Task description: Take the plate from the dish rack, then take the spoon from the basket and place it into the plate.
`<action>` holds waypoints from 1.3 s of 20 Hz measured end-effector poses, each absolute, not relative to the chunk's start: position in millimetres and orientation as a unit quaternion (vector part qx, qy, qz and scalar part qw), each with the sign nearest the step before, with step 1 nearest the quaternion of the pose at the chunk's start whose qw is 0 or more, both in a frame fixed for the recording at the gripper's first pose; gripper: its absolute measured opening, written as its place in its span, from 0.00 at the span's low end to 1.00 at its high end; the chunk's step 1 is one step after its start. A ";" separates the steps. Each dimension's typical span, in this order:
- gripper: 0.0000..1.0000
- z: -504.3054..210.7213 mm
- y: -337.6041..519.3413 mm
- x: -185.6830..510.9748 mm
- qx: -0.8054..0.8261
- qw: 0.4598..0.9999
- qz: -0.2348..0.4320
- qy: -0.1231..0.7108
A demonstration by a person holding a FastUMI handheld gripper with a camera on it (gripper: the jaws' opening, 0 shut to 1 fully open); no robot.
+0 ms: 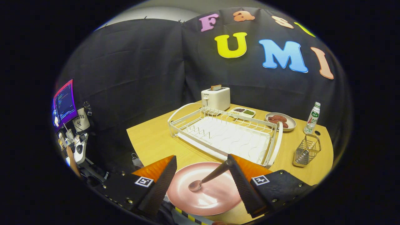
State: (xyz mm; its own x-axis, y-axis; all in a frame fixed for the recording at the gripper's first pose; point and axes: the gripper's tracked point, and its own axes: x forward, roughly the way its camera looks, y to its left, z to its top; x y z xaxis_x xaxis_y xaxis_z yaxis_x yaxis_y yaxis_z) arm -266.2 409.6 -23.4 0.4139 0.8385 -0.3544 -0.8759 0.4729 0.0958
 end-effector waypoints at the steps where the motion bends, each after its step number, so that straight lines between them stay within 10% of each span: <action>1: 0.99 -21.7 408.6 -264.5 -0.050 0.840 0.509 0.178; 13: 0.99 30.8 379.0 -213.3 -0.002 0.882 0.450 0.138; 26: 0.98 82.0 227.6 -55.2 -0.004 0.973 0.229 0.029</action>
